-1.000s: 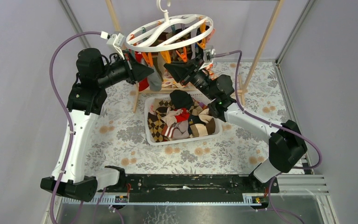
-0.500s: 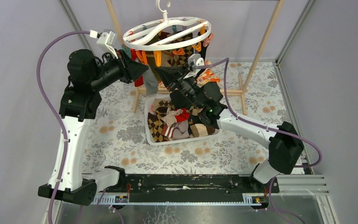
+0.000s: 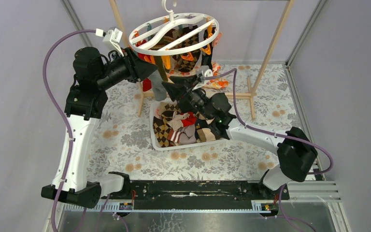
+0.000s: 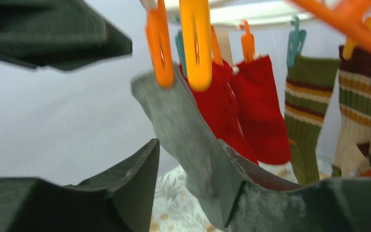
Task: Clip the socks to the hanger
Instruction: Open the clamp at the hanger.
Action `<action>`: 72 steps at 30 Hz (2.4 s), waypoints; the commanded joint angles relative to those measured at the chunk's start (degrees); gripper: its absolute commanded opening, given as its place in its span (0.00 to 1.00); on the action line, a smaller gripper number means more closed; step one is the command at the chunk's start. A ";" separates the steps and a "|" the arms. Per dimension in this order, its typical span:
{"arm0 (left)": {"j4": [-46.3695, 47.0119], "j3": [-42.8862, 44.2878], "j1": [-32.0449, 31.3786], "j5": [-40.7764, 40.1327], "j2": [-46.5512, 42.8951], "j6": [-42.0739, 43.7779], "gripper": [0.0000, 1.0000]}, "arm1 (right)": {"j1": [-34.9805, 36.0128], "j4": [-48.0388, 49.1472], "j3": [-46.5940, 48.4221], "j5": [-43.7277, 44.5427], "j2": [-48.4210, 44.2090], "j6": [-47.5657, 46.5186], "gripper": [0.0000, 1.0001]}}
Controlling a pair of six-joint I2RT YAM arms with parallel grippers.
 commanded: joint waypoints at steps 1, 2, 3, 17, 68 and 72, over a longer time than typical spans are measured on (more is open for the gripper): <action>7.55 -1.07 0.08 4.29 -0.48 -3.41 0.39 | 0.30 6.45 -6.46 2.09 -5.33 1.90 0.56; 8.77 -1.90 -0.09 5.18 -0.53 -4.48 0.39 | 0.30 6.73 -7.69 2.09 -5.71 2.30 0.58; 9.94 -2.56 -0.44 5.83 -0.37 -5.29 0.39 | 0.30 7.22 -8.69 1.95 -5.99 2.82 0.60; 11.31 -2.90 -6.25 1.37 3.25 -0.21 0.33 | -3.29 17.60 -21.31 -1.02 -9.99 17.27 0.76; -18.04 -5.63 27.29 6.45 4.05 30.30 0.98 | -14.86 -37.77 -31.43 19.44 -41.26 6.44 1.00; -16.87 -11.19 32.02 8.78 5.84 34.01 0.98 | -17.28 -42.02 -31.07 23.71 -42.08 6.29 1.00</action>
